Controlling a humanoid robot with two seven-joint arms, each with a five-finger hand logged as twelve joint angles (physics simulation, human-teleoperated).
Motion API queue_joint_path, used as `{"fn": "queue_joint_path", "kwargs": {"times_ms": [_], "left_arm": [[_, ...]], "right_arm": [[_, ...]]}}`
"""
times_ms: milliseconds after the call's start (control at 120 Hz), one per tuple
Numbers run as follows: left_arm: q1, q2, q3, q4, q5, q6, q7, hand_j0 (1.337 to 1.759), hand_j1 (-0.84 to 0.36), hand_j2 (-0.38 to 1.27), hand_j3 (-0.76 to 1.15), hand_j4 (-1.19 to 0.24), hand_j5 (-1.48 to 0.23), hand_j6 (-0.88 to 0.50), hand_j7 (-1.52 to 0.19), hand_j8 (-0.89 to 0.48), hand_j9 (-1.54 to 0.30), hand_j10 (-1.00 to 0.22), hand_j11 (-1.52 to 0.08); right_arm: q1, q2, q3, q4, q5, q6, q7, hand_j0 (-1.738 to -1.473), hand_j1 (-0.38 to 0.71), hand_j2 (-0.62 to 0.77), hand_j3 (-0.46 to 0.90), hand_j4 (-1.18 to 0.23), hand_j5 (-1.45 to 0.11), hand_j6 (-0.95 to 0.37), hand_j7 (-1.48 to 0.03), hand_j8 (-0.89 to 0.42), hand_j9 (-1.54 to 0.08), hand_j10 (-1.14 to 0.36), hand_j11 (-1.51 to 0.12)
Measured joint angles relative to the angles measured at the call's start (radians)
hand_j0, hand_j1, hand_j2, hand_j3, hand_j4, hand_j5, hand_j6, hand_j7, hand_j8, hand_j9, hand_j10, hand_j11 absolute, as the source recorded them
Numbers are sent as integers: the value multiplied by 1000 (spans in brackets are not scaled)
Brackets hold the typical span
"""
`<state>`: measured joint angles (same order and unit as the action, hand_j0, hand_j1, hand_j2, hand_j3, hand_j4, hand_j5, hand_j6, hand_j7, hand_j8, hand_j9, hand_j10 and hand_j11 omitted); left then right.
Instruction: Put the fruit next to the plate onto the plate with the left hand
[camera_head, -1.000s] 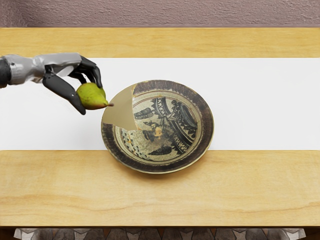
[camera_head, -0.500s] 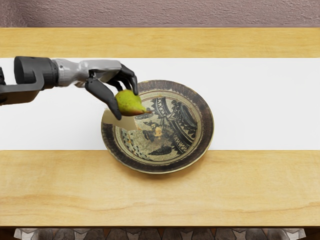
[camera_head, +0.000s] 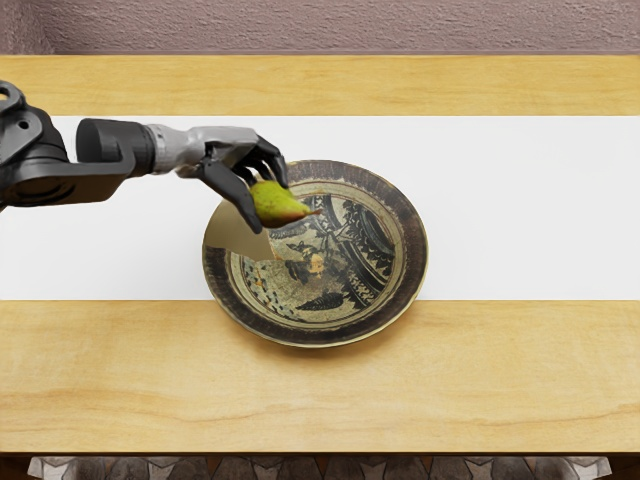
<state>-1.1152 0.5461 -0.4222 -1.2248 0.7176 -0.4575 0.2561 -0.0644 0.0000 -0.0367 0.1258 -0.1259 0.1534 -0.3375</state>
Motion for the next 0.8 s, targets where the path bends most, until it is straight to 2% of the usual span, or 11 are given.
{"fn": "queue_joint_path", "kwargs": {"times_ms": [33, 167, 308, 417, 500, 625, 725, 800], "left_arm": [[1, -16, -2, 9, -2, 2, 1, 1656, -300, 582, 0, -625, -924, -396, -879, -382, -886, -591, -907], [3, -21, -13, 25, -36, 22, 4, 1657, -40, 313, 0, -369, -538, -250, -515, -243, -518, -351, -529], [2, -18, -16, 28, -51, 29, 4, 1658, 112, 164, 0, -221, -316, -162, -304, -158, -306, -212, -311], [0, -6, -17, 16, -68, 28, 5, 1658, 175, 103, 0, -160, -223, -125, -216, -123, -217, -154, -220], [-1, 104, -17, -60, -134, 25, 5, 1658, 206, 73, 0, -130, -178, -107, -174, -105, -174, -126, -176], [10, 215, -12, -187, -289, -17, 6, 1658, 234, 47, 0, -102, -138, -90, -135, -89, -135, -100, -136], [26, 300, -5, -229, -424, -98, 8, 1658, 247, 34, 0, -90, -119, -83, -118, -82, -118, -88, -118], [37, 346, -2, -245, -547, -126, 34, 1658, 253, 28, 0, -84, -111, -79, -109, -79, -109, -83, -110]], "right_arm": [[0, 0, 0, 0, 0, 0, 0, -1658, -349, 0, 0, 0, 0, 0, 0, 0, 0, 0, 0], [0, 0, 0, 0, 0, 0, 0, -1658, -349, 0, 0, 0, 0, 0, 0, 0, 0, 0, 0], [0, 0, 0, 0, 0, 0, 0, -1658, -349, 0, 0, 0, 0, 0, 0, 0, 0, 0, 0], [0, 0, 0, 0, 0, 0, 0, -1658, -349, 0, 0, 0, 0, 0, 0, 0, 0, 0, 0], [0, 0, 0, 0, 0, 0, 0, -1658, -349, 0, 0, 0, 0, 0, 0, 0, 0, 0, 0], [0, 0, 0, 0, 0, 0, 0, -1658, -349, 0, 0, 0, 0, 0, 0, 0, 0, 0, 0], [0, 0, 0, 0, 0, 0, 0, -1658, -349, 0, 0, 0, 0, 0, 0, 0, 0, 0, 0], [0, 0, 0, 0, 0, 0, 0, -1658, -349, 0, 0, 0, 0, 0, 0, 0, 0, 0, 0]]}}
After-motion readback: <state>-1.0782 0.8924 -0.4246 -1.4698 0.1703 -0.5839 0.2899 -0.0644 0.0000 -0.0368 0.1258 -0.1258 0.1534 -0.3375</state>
